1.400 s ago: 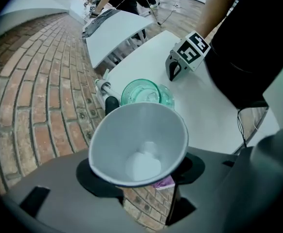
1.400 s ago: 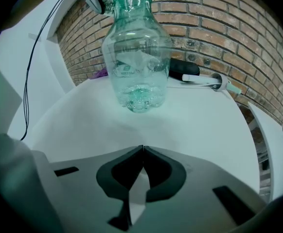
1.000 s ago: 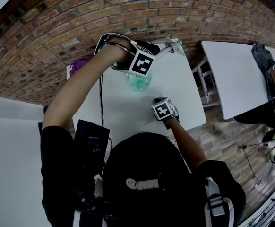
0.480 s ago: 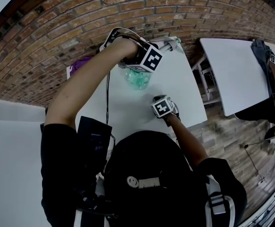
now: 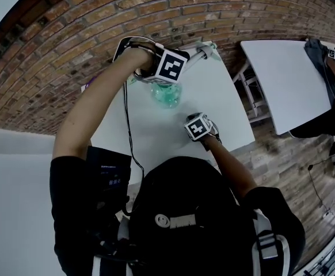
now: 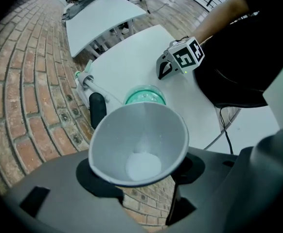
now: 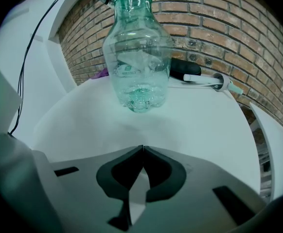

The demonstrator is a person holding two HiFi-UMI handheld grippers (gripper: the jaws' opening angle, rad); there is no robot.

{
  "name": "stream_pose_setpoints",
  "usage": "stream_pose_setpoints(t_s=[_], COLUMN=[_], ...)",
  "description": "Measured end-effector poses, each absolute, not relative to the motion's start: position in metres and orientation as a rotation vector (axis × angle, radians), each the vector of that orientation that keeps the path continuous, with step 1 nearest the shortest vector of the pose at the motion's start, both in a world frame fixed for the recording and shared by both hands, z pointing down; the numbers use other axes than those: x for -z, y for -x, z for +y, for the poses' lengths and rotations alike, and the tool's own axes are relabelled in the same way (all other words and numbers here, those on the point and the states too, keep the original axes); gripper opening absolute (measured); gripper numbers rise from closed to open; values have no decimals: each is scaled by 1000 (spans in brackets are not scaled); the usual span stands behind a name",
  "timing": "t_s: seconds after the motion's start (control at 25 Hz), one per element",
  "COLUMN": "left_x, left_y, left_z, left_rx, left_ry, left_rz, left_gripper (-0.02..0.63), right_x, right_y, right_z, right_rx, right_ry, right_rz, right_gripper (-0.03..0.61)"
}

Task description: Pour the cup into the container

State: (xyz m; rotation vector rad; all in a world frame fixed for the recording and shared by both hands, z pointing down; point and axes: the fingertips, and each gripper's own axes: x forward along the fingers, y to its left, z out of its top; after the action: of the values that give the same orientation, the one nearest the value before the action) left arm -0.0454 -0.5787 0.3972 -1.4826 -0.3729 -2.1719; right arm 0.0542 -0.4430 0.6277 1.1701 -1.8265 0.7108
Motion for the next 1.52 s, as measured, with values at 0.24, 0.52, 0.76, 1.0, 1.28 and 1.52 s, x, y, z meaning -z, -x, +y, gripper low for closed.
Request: stream_pose_setpoints(t_s=[0.24,0.52,0.76,1.0,1.28,1.52], left_x=[-404,-400,-398,-392,-363,-363], left_y=[34,27,26,29,7,-3], left_z=[-592,-603,-612,-627,-622,-608], left_rx=[1917,1580,1356,1279,1115,1066], left_ry=[1733,1832,1796,1582,1275,1115], left_rz=[-198,239,482,631,633,582], left_gripper=[293,293,293,293,293,293], right_x=[-628,-627,-628,-627,-627,-628], right_y=[-54,-54,-54,-54,-54,-54], right_z=[-443,-443,-442,-443,-443,-442], right_rx=[-707,-693,-684,-672,-672,-672], right_ry=[-1178,-1180,-1182,-1188,-1188,-1195], right_rz=[-1828,-1823,-1811,-1809,-1807,-1803], right_gripper=[5,5,5,5,5,5])
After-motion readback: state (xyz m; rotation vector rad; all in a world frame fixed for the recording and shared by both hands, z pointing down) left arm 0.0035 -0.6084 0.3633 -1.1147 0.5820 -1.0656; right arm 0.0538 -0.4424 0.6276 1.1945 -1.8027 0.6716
